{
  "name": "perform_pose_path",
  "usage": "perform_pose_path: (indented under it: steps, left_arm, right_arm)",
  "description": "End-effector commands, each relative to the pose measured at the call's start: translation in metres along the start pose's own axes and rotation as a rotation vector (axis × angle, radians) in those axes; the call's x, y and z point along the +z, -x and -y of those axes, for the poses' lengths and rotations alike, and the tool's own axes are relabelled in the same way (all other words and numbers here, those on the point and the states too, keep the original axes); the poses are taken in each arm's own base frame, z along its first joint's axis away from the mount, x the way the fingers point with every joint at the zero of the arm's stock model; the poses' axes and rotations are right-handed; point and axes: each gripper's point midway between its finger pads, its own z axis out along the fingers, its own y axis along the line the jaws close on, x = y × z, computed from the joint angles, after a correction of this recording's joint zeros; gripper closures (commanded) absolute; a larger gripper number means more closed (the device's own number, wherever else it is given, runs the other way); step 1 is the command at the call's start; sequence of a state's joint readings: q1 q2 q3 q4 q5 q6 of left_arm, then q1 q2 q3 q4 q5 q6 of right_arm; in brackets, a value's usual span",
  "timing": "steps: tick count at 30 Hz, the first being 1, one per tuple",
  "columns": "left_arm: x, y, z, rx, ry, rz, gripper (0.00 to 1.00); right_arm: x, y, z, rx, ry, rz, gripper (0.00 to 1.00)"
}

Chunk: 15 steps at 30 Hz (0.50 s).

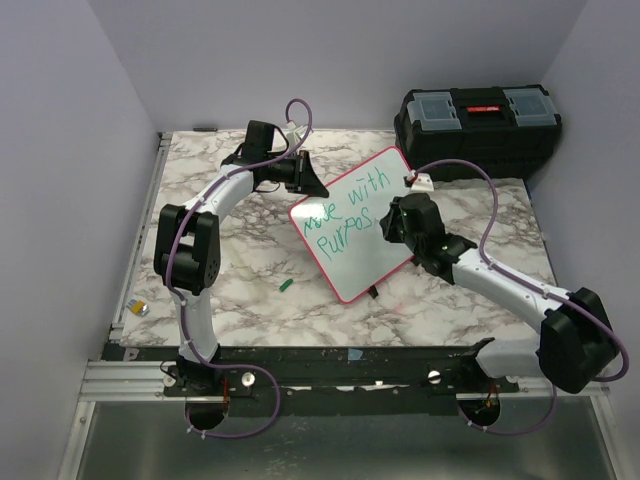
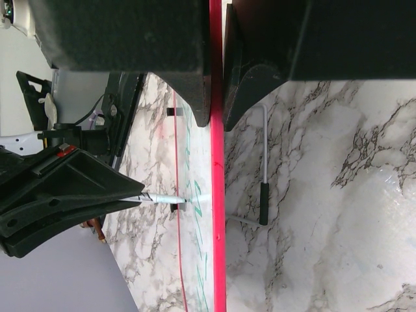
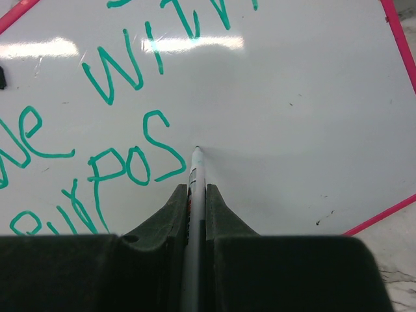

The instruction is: Write a sentence on the whiteboard

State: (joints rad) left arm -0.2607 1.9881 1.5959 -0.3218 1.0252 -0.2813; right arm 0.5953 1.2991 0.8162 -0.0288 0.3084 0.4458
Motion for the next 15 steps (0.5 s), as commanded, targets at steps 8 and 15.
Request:
perform_pose_path:
  steps: [8,15]
  left_arm:
    - [-0.008,0.019,-0.004,0.152,0.024,0.058,1.00]
    - [-0.007,0.019,-0.004,0.152,0.025,0.058,1.00]
  right_arm:
    - [0.008,0.009,-0.012,0.035,0.048,0.021,0.99]
    - [0.012,0.000,-0.009,0.036,0.043,-0.001,0.99]
